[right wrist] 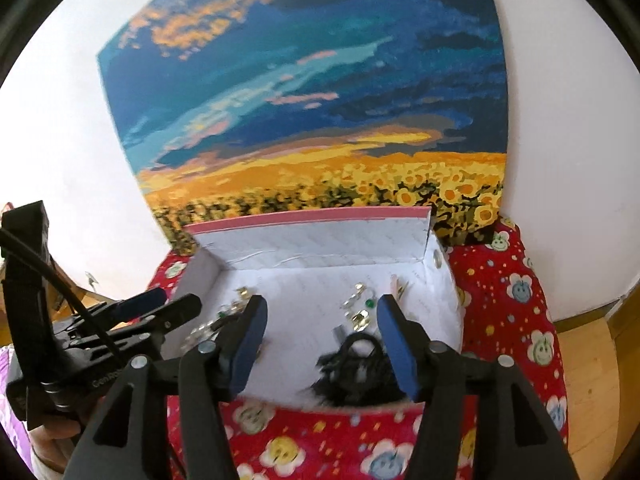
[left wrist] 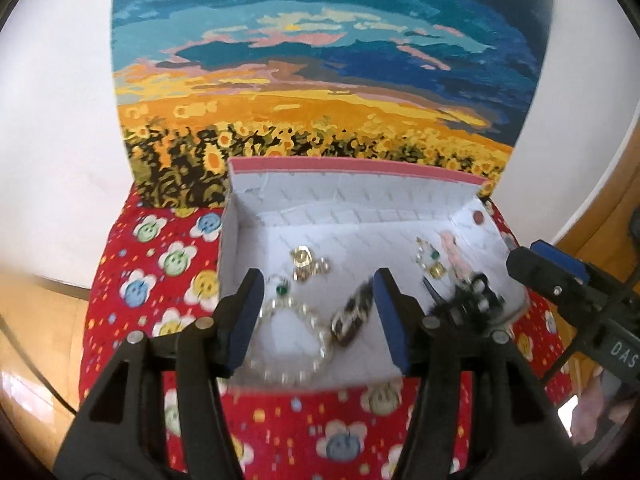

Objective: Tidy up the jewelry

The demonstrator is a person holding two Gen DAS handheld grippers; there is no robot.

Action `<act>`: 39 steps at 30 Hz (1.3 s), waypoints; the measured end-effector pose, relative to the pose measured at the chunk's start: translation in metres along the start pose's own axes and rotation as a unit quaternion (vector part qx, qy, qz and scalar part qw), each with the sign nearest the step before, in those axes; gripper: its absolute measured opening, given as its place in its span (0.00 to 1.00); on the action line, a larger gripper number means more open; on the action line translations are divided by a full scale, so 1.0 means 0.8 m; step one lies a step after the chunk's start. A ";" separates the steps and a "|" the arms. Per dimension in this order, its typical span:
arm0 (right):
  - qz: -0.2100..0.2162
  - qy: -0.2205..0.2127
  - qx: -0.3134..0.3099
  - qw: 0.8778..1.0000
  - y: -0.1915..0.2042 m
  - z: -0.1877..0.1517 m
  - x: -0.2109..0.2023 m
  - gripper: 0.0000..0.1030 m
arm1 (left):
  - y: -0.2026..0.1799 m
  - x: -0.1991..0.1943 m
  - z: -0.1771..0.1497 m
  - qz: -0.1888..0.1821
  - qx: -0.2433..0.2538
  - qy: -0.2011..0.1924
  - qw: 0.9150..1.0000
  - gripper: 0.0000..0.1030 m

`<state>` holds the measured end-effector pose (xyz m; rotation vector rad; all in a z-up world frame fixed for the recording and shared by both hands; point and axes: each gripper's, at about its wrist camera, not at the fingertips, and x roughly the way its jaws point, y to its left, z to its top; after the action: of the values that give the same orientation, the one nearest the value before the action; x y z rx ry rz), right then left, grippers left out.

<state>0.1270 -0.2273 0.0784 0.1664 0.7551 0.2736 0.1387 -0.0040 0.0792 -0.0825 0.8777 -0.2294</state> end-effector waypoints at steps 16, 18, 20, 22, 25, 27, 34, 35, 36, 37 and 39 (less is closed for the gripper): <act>-0.001 -0.004 -0.006 1.000 0.047 -0.092 -0.078 0.71 | 0.011 -0.096 -0.088 0.032 -0.018 -0.007 0.999 0.49; -0.008 -0.003 -0.006 1.000 0.048 -0.104 -0.081 0.73 | 0.010 -0.097 -0.098 0.033 -0.019 -0.005 0.999 0.49; -0.018 0.000 -0.006 1.000 0.048 -0.117 -0.082 0.74 | 0.009 -0.095 -0.109 0.038 -0.020 -0.005 0.999 0.49; -0.025 0.005 -0.002 1.000 0.045 -0.129 -0.080 0.74 | 0.007 -0.089 -0.120 0.040 -0.021 0.000 0.999 0.49; -0.036 0.010 0.004 0.999 0.041 -0.142 -0.076 0.74 | 0.001 -0.079 -0.132 0.057 -0.015 0.001 0.998 0.49; -0.046 0.011 0.007 0.999 0.039 -0.152 -0.073 0.75 | -0.004 -0.072 -0.139 0.077 -0.010 -0.002 0.997 0.51; -0.097 0.026 -0.007 0.995 0.033 -0.182 -0.044 0.81 | -0.004 -0.045 -0.151 0.080 -0.024 0.002 0.997 0.58; -0.103 0.028 -0.010 0.994 0.034 -0.184 -0.041 0.81 | -0.004 -0.041 -0.152 0.083 -0.025 0.002 0.996 0.59; -0.108 0.030 -0.013 0.994 0.033 -0.186 -0.038 0.81 | -0.005 -0.038 -0.154 0.086 -0.024 0.002 0.996 0.59; -0.112 0.030 -0.015 0.993 0.033 -0.188 -0.035 0.81 | -0.006 -0.035 -0.155 0.087 -0.023 0.002 0.996 0.59; -0.113 0.029 -0.017 0.993 0.031 -0.189 -0.032 0.81 | -0.009 -0.029 -0.158 0.091 -0.020 0.004 0.996 0.60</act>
<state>-0.0005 -0.2036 -0.0075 0.0408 0.8182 0.0757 0.0260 -0.0024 0.0176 -0.0390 0.8930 -0.0426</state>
